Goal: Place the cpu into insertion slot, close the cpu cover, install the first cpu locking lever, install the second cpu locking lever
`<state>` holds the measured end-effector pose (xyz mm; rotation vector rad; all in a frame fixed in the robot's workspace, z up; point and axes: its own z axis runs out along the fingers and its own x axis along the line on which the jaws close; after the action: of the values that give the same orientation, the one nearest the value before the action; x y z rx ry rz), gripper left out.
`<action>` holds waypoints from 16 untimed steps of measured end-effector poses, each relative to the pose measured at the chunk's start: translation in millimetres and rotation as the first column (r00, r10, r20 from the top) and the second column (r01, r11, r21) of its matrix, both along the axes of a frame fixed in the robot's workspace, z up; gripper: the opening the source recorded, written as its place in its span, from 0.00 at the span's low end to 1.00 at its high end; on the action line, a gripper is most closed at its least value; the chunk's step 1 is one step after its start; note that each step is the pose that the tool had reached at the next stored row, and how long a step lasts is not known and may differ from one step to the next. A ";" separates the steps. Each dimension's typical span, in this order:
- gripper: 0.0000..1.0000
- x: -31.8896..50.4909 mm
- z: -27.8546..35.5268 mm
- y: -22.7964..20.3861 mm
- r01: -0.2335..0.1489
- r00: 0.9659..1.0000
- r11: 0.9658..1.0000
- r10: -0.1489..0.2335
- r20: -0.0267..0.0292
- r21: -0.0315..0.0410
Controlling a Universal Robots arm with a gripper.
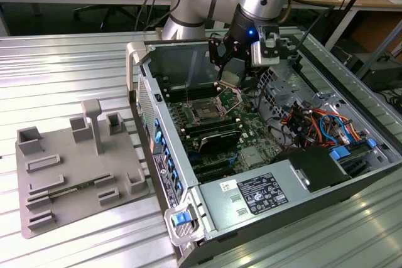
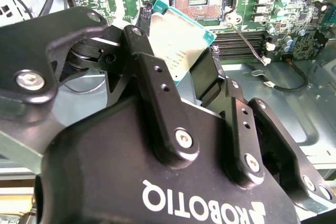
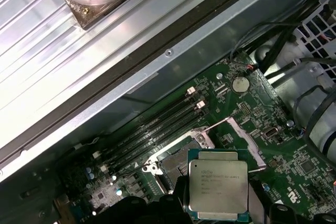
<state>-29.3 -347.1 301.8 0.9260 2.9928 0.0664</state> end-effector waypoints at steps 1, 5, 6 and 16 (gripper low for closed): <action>0.55 0.0 0.0 0.0 0.001 1.000 1.000 -0.001 0.000 0.000; 0.55 0.0 0.0 0.0 0.004 1.000 1.000 -0.004 0.000 0.000; 0.55 0.0 0.0 0.0 0.005 1.000 1.000 -0.005 0.000 0.000; 0.55 0.0 0.0 0.0 0.015 1.000 1.000 -0.015 0.000 0.000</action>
<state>-29.3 -347.1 301.8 0.9484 2.9855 0.0662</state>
